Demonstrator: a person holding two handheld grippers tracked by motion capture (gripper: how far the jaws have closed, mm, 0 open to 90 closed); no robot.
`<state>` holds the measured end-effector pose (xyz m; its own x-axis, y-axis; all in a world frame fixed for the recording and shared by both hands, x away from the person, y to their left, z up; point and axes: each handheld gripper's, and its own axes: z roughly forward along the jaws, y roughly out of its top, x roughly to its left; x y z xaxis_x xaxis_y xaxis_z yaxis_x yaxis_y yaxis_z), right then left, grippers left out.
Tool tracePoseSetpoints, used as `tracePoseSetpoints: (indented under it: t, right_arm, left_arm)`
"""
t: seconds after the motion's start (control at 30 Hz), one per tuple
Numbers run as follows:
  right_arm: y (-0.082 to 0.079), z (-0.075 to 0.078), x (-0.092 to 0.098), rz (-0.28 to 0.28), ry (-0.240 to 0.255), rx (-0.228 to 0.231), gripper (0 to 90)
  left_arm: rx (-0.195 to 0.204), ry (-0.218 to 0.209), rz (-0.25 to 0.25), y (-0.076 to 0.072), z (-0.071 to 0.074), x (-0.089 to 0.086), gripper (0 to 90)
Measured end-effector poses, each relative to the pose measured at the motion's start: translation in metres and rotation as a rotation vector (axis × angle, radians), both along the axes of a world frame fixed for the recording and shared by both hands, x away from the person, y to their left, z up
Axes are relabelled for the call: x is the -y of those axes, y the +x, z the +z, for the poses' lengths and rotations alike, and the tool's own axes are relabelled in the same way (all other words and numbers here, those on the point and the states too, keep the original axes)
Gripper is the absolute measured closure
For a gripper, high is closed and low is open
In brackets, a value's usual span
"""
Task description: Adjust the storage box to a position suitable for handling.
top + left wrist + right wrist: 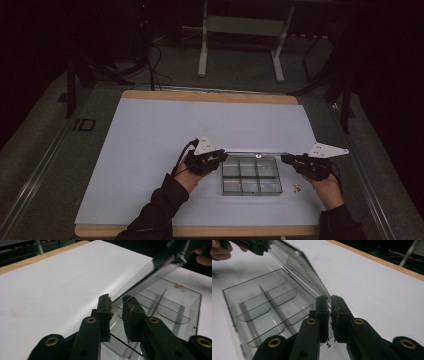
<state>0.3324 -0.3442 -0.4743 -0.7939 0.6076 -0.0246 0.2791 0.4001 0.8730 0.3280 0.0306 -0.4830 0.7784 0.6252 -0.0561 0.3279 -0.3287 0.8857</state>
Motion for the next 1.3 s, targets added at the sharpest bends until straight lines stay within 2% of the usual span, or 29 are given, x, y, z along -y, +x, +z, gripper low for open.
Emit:
tracePoseSetpoints:
  t: [0.37, 0.47, 0.6, 0.7, 0.83, 1.17, 1.3]
  right_arm:
    - [0.009, 0.005, -0.005, -0.046, -0.002, 0.012, 86.0]
    - [0.013, 0.006, -0.006, -0.053, -0.004, 0.011, 86.4]
    - [0.017, 0.008, -0.009, -0.07, -0.027, 0.02, 86.5]
    - [0.02, 0.009, -0.011, -0.081, -0.026, 0.018, 86.4]
    - [0.025, 0.008, -0.011, -0.091, -0.01, 0.009, 86.3]
    - [0.035, 0.007, -0.015, -0.1, -0.026, -0.011, 84.2]
    - [0.039, 0.006, -0.016, -0.106, -0.026, -0.019, 83.6]
  left_arm:
    - [-0.002, -0.013, 0.027, 0.01, 0.002, 0.0, 81.2]
    - [-0.014, -0.028, 0.034, 0.014, 0.002, 0.0, 81.3]
    - [-0.004, -0.027, 0.048, 0.018, 0.003, 0.002, 81.3]
    - [0.003, -0.027, 0.055, 0.021, 0.002, 0.003, 81.2]
    - [-0.01, -0.036, 0.059, 0.026, 0.001, 0.004, 81.1]
    - [-0.045, -0.052, 0.057, 0.037, -0.001, 0.004, 80.5]
    - [-0.054, -0.045, 0.058, 0.04, -0.003, 0.005, 79.3]
